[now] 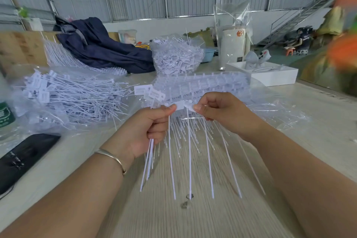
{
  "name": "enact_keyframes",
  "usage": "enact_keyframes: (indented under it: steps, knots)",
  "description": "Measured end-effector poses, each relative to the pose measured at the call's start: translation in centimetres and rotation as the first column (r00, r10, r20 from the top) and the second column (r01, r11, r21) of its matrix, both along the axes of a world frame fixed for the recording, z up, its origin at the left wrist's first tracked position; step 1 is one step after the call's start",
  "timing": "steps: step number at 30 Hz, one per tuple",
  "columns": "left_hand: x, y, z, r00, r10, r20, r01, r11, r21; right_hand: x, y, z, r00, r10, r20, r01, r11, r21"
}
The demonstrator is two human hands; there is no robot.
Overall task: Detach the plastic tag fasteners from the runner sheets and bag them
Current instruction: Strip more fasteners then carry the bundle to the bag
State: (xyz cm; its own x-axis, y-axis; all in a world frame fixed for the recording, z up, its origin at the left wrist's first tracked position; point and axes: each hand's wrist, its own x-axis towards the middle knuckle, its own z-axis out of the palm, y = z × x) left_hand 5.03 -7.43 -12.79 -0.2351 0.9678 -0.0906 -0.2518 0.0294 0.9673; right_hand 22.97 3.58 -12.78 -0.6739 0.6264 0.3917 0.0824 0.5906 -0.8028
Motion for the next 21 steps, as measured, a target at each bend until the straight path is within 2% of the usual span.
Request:
enact_keyframes:
  steps: [5, 9, 12, 16, 19, 21]
  knots:
    - [0.1, -0.2, 0.0, 0.980, -0.154, 0.129, 0.152, 0.988, 0.025, 0.3, -0.5, 0.5, 0.980, 0.196, -0.021, -0.197, 0.968, -0.153]
    - [1.2, -0.4, -0.5, 0.928, -0.365, 0.082, 0.363, 0.931, 0.032, -0.4, -0.9, -0.3, 0.947, 0.322, 0.003, -0.317, 0.935, -0.158]
    - [1.2, -0.2, -0.9, 0.912, -0.390, 0.124, 0.389, 0.921, 0.036, -0.7, -0.9, -0.6, 0.956, 0.290, 0.031, -0.285, 0.952, -0.112]
    - [1.1, 0.0, -0.8, 0.919, -0.340, 0.199, 0.341, 0.940, 0.029, -0.8, -1.2, -0.6, 0.977, 0.214, 0.004, -0.213, 0.974, -0.078]
    - [0.7, 0.0, -0.4, 0.914, -0.302, 0.271, 0.289, 0.953, 0.087, -1.0, -1.3, -0.3, 0.982, 0.110, -0.152, -0.125, 0.988, -0.092]
    - [0.2, 0.1, -0.1, 0.947, -0.224, 0.232, 0.213, 0.974, 0.074, -0.7, -1.1, 0.1, 0.960, -0.005, -0.280, -0.016, 0.997, -0.074]
